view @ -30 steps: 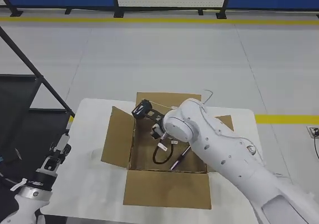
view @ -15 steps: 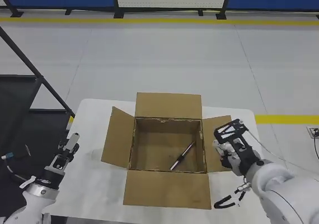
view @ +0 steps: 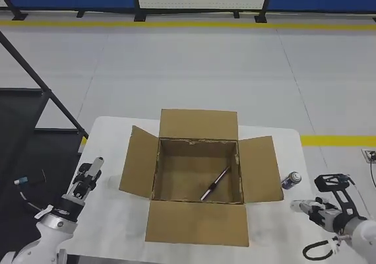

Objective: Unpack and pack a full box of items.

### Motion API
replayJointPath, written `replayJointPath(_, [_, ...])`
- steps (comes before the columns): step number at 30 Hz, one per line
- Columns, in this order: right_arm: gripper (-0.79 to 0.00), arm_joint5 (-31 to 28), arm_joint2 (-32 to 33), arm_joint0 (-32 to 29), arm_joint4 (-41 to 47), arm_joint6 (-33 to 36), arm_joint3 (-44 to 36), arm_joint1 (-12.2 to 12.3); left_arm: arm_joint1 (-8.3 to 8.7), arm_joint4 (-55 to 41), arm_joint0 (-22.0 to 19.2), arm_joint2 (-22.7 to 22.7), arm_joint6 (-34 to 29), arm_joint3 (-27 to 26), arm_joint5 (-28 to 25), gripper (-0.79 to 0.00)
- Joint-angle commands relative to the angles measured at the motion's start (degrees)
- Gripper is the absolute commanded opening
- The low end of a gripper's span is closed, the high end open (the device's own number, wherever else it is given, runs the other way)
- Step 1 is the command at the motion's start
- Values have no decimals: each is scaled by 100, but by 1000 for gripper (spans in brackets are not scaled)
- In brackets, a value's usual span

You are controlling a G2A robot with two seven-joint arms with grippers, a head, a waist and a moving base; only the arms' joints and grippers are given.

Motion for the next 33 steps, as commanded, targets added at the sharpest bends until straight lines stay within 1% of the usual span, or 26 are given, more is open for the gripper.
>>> replayJointPath(1, [-785,-164,-180,151,-21,-146,453,16,2,-20,4,-11,26,2,0,0])
replayJointPath(5, [-785,-198,-489,513,-171,-402,1207,41,9,-34,18,-52,47,-2,10,0])
replayJointPath(7, [-785,-40,-625,720,-396,-313,1473,56,12,-45,20,-77,56,-7,12,0])
replayJointPath(13, [-785,-22,-892,1312,-636,7,1960,110,23,-56,42,-117,62,3,17,0])
replayJointPath(20, [-785,-149,-1036,1720,-617,-44,2523,160,31,-59,93,-141,103,-10,7,0])
replayJointPath(22, [-702,-208,-1076,1811,-587,-64,2708,173,32,-57,114,-146,128,-40,-13,0])
replayJointPath(23, [-643,-230,-1102,1844,-544,-95,2776,177,33,-67,126,-151,133,-47,-25,0])
replayJointPath(25, [-594,-240,-1156,1882,-522,-149,2872,185,35,-77,143,-165,140,-54,-48,0])
replayJointPath(28, [-483,-233,-1210,1901,-495,-195,2948,199,39,-89,154,-180,141,-55,-71,0])
replayJointPath(31, [-453,-225,-1240,1895,-474,-211,2978,216,44,-95,171,-196,134,-72,-99,0])
replayJointPath(33, [-413,-210,-1241,1870,-457,-226,2975,229,46,-105,191,-201,127,-86,-135,0])
